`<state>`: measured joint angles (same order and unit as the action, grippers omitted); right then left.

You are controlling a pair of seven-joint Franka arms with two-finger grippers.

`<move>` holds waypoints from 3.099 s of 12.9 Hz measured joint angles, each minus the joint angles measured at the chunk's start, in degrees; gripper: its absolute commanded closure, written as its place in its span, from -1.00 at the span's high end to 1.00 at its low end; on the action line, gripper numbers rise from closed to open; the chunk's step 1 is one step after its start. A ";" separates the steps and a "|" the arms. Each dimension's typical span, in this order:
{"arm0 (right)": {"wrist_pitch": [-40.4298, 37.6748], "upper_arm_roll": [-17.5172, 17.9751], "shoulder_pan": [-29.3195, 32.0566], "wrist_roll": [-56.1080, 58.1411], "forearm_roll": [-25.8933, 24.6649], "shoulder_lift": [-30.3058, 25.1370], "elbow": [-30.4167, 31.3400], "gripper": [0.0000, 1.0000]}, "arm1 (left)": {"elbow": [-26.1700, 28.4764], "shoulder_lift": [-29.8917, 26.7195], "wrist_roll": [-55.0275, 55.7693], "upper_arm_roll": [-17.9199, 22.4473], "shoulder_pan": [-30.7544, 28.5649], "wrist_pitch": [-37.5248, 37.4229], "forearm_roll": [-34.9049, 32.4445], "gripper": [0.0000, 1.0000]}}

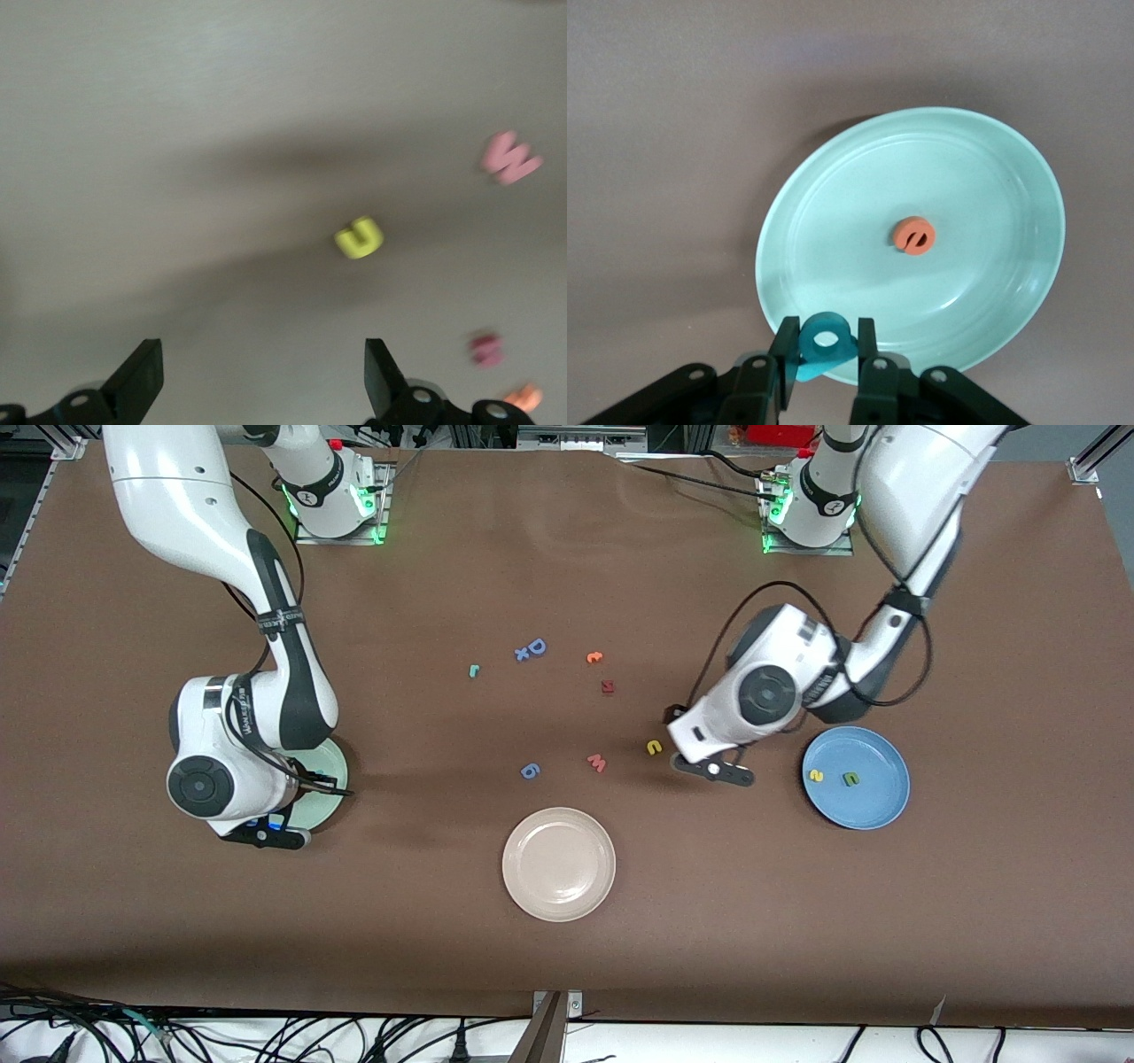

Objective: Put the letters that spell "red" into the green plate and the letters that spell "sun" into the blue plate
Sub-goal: 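Place the teal a on the green plate while the left gripper reaches u, then grasp the yellow u and place it on the blue plate with the left gripper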

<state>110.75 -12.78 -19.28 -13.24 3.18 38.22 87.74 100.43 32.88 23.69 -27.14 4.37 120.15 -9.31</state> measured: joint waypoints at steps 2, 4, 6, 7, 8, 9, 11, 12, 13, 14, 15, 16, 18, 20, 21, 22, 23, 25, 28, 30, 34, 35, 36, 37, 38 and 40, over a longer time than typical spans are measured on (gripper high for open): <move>6.39 -0.75 0.02 2.33 0.00 -3.33 6.86 -0.60 | 0.36 1.66 2.68 0.25 0.85 6.11 -0.06 1.00; 13.69 -1.50 0.04 4.73 0.00 -5.94 13.62 -0.60 | 0.45 4.44 3.82 0.72 0.75 11.65 -0.06 1.00; 21.10 -2.13 0.05 6.65 0.00 -7.68 19.41 -0.60 | 0.49 6.59 5.24 0.73 1.47 13.72 -0.40 0.96; 24.74 -2.35 0.05 7.13 0.01 -8.31 21.86 -0.60 | 0.51 7.08 6.02 0.74 1.94 14.08 -1.80 0.95; 28.25 -2.45 0.05 7.34 0.01 -8.93 24.23 -0.60 | 0.53 7.45 7.33 0.74 2.34 14.45 -3.45 0.90; 30.97 -2.45 0.05 7.47 0.01 -9.44 26.22 -0.60 | 0.59 7.68 8.59 0.74 2.66 14.63 -4.40 0.86; 33.37 -2.45 0.03 7.62 0.01 -10.06 28.41 -0.13 | 0.78 7.93 10.28 0.76 3.58 14.65 -4.60 0.77; 33.71 -2.45 0.03 7.62 0.01 -10.40 28.70 0.85 | 0.99 8.06 10.97 0.77 4.00 14.65 -4.62 0.70; 33.74 -2.45 0.03 7.62 0.01 -10.81 28.75 1.00 | 1.48 8.13 11.19 0.78 4.10 14.67 -5.00 0.63; 33.74 -2.45 0.03 7.62 0.01 -11.19 28.75 1.00 | 2.10 8.21 11.49 0.88 4.08 14.87 -6.45 0.61; 33.74 -2.45 0.03 7.63 0.01 -11.55 28.75 1.00 | 2.71 8.30 12.00 0.97 4.04 15.32 -7.63 0.53; 33.73 -2.45 0.03 7.63 0.01 -11.92 28.76 1.00 | 3.18 8.33 12.28 1.01 3.96 15.86 -8.17 0.31; 33.51 -2.43 0.02 7.59 0.04 -12.57 28.79 1.00 | 3.34 8.33 12.58 1.04 3.88 16.14 -8.32 -0.14; 32.38 -1.91 -0.01 6.14 0.19 -13.30 28.87 1.00 | 3.34 8.17 13.02 1.06 3.75 16.22 -8.37 -0.47; 31.87 -1.10 -0.04 4.25 0.28 -13.90 29.18 1.00 | 3.33 8.06 13.42 1.06 3.65 16.22 -8.38 -0.56; 31.71 0.03 -0.08 1.84 0.33 -14.59 29.79 1.00 | 3.30 8.04 14.13 1.06 3.62 16.25 -8.38 -0.63; 31.68 1.46 -0.13 -1.03 0.35 -15.41 30.66 1.00 | 3.31 8.04 14.89 1.06 3.64 16.32 -8.38 -0.65; 31.67 5.05 -0.30 -7.98 0.36 -16.96 32.51 1.00 | 3.27 8.05 15.72 1.05 3.65 16.36 -8.38 -0.66; 31.69 11.79 -0.47 -19.37 0.36 -17.86 33.76 1.00 | 1.93 7.20 14.78 1.09 2.24 14.33 -8.42 -0.66; 31.83 15.44 -0.64 -25.66 0.36 -17.88 33.96 1.00 | -0.64 5.57 9.61 1.05 -0.36 9.06 -8.41 -0.66; 36.84 19.51 -0.91 -34.12 0.37 -17.88 37.67 1.00 | -1.68 3.21 -3.41 1.01 -6.84 2.16 -8.39 -0.66; 37.97 20.58 -0.96 -36.42 0.37 -17.87 38.75 1.00 | -1.65 2.94 -7.22 1.02 -8.80 0.43 -8.39 -0.66; 38.80 21.74 -1.06 -38.79 0.36 -17.86 39.49 1.00 | -1.65 2.60 -11.58 0.98 -11.21 -0.86 -8.39 -0.66; 39.10 22.73 -1.55 -40.99 0.36 -17.83 39.90 1.00 | -1.57 2.17 -16.03 0.88 -14.02 -2.10 -8.39 -0.66; 39.16 23.18 -2.58 -42.95 0.36 -17.78 40.09 1.00 | -1.24 1.74 -19.66 0.80 -16.68 -3.02 -8.39 -0.66; 39.17 23.39 -4.45 -46.00 0.36 -17.48 40.49 1.00 | 0.34 0.92 -25.79 0.71 -21.60 -3.51 -8.38 -0.66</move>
<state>149.92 10.61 -23.73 -59.24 3.55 20.74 128.22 100.77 33.80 -2.10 -26.43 -17.23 116.64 -17.69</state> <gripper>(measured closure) 0.000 0.727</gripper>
